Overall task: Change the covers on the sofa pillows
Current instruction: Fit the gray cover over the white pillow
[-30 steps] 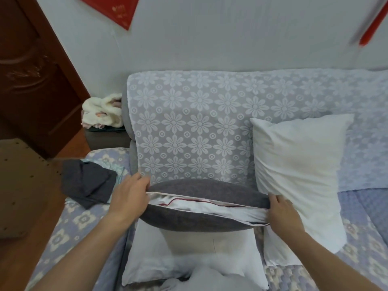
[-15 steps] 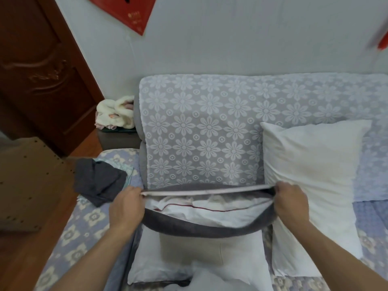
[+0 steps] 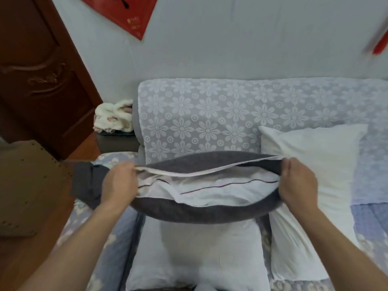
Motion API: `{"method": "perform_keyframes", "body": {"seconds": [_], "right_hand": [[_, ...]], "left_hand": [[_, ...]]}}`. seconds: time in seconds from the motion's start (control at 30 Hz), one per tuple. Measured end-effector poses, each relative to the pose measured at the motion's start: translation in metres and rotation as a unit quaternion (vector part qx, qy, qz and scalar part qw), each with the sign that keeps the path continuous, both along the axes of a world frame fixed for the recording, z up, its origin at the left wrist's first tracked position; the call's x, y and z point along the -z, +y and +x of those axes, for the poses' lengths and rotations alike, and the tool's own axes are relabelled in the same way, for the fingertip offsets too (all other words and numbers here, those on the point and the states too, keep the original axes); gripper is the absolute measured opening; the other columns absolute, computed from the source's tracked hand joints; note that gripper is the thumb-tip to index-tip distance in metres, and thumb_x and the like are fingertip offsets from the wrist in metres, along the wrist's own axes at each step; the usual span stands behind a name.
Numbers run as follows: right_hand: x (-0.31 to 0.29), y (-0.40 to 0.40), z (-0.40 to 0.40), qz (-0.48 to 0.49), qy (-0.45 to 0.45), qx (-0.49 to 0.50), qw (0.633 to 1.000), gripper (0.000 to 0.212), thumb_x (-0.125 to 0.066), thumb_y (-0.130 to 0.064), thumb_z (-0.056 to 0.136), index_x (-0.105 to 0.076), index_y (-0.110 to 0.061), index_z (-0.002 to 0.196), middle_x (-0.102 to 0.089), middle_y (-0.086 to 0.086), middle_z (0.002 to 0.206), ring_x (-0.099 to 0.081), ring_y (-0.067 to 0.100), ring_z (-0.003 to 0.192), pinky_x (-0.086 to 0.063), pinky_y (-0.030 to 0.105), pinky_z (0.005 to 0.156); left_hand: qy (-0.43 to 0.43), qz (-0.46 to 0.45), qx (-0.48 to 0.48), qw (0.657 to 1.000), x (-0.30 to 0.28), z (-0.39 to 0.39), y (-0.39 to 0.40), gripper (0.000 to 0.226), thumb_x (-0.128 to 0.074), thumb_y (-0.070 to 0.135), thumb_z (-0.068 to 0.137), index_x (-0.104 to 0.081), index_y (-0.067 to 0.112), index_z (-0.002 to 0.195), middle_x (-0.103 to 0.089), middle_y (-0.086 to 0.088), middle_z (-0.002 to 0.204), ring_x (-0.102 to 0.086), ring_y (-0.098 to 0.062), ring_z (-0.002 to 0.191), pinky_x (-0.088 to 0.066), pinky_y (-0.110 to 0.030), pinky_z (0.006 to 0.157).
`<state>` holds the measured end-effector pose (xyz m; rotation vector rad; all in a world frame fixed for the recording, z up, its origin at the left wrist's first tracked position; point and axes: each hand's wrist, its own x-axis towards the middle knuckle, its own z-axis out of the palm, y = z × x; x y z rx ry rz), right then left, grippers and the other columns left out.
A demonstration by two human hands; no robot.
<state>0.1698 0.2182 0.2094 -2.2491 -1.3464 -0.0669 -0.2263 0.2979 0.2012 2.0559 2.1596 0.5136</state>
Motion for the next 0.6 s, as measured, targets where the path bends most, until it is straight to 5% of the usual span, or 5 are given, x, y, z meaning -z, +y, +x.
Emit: {"method": "perform_keyframes", "body": {"seconds": [0.1, 0.27, 0.37, 0.5, 0.6], "right_hand": [[-0.023, -0.009, 0.013, 0.03, -0.029, -0.004, 0.999, 0.037, -0.033, -0.021, 0.104, -0.05, -0.001, 0.077, -0.059, 0.029, 0.076, -0.058, 0.046, 0.072, -0.044, 0.048, 0.065], [-0.039, -0.019, 0.018, -0.023, 0.032, -0.037, 0.999, 0.043, -0.039, -0.036, 0.105, -0.041, -0.014, 0.068, -0.049, 0.009, 0.068, -0.045, 0.032, 0.071, -0.035, 0.041, 0.066], [-0.014, -0.022, 0.023, -0.058, 0.058, -0.029, 0.996, 0.043, -0.042, -0.037, 0.104, -0.046, -0.014, 0.067, -0.052, 0.008, 0.07, -0.048, 0.033, 0.073, -0.037, 0.041, 0.067], [0.061, -0.025, 0.03, -0.211, 0.095, -0.031, 0.972, 0.039, -0.048, -0.035, 0.102, -0.055, -0.017, 0.068, -0.068, 0.014, 0.087, -0.061, 0.036, 0.087, -0.044, 0.04, 0.071], [0.106, -0.046, 0.034, -0.218, 0.119, 0.008, 0.969, 0.039, -0.046, -0.034, 0.104, -0.058, -0.016, 0.071, -0.068, 0.015, 0.085, -0.06, 0.036, 0.085, -0.046, 0.041, 0.073]], "left_hand": [[0.027, 0.083, -0.011, 0.996, -0.033, -0.015, 0.001, 0.021, -0.055, 0.012, 0.098, -0.072, 0.015, 0.11, -0.065, -0.01, 0.099, -0.059, -0.035, 0.096, -0.051, -0.046, 0.078], [0.044, 0.026, 0.016, 0.999, -0.065, -0.043, 0.015, 0.017, -0.059, 0.024, 0.1, -0.076, 0.025, 0.103, -0.056, 0.002, 0.09, -0.059, -0.034, 0.098, -0.047, -0.042, 0.078], [0.056, 0.035, 0.026, 0.997, -0.042, -0.029, 0.01, 0.02, -0.058, 0.024, 0.098, -0.073, 0.026, 0.112, -0.059, -0.002, 0.102, -0.056, -0.031, 0.102, -0.048, -0.042, 0.081], [-0.07, -0.134, 0.236, 0.96, 0.029, 0.013, -0.02, 0.031, -0.062, 0.043, 0.096, -0.066, 0.033, 0.125, -0.057, 0.009, 0.127, -0.05, -0.011, 0.122, -0.04, -0.035, 0.109], [-0.019, -0.217, 0.393, 0.893, 0.083, 0.031, -0.058, 0.044, -0.051, 0.064, 0.093, -0.068, 0.033, 0.121, -0.058, 0.018, 0.126, -0.047, 0.0, 0.123, -0.039, -0.035, 0.11]]}}
